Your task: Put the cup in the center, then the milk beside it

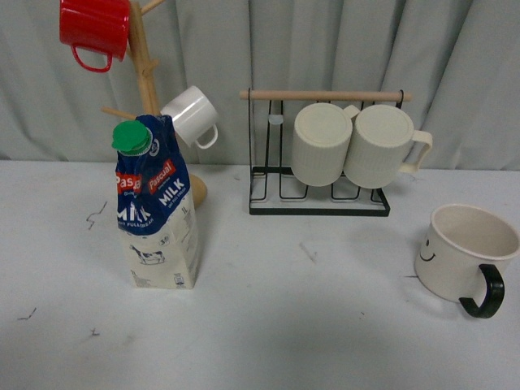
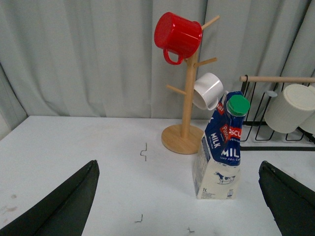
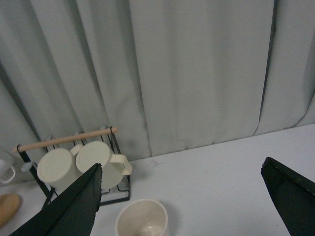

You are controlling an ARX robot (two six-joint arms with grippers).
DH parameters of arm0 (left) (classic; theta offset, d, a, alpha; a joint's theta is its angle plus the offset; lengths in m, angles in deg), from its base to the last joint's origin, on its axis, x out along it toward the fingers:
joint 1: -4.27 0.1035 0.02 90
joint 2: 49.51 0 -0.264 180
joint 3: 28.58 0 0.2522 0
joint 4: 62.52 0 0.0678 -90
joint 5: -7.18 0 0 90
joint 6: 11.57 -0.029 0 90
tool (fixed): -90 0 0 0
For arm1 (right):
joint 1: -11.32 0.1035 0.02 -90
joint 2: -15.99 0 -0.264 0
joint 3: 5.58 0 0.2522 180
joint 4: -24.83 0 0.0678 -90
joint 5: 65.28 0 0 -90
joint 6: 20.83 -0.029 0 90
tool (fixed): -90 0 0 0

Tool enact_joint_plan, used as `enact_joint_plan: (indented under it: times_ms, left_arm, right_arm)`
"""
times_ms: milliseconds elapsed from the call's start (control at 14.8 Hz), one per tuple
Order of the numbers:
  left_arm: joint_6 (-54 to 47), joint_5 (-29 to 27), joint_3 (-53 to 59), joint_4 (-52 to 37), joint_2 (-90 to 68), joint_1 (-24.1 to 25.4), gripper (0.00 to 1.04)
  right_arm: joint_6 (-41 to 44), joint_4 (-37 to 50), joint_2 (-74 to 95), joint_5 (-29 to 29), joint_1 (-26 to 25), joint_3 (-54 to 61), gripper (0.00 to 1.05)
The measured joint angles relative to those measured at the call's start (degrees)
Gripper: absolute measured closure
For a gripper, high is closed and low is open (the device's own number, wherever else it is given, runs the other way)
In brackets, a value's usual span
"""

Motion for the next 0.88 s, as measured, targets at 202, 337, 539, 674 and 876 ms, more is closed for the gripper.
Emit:
enact_joint_plan:
  times_ms: [202,337,539,674,876]
  left_arm:
    - [0.0,0.0,0.0,0.0,0.0,0.0,0.07]
    - [0.0,0.0,0.0,0.0,0.0,0.0,0.07]
    - [0.0,0.0,0.0,0.0,0.0,0.0,0.07]
    - [0.0,0.0,0.0,0.0,0.0,0.0,0.07]
    - [0.0,0.0,0.0,0.0,0.0,0.0,0.07]
  right_arm:
    - [-10.6,-2.0,28.0,-2.7,-0.4,-17.4,0.06]
    - [-13.5,-6.0,40.5,-5.4,0.0,-26.3,0.06]
    - [-15.4,-18.9,62.9,-4.2,1.4,-42.2,0.06]
    - [-14.2,-23.4,67.2,-2.3,3.8,-43.7,0.06]
    - [-11.5,-25.9,71.1,-1.4,5.2,-44.9,0.06]
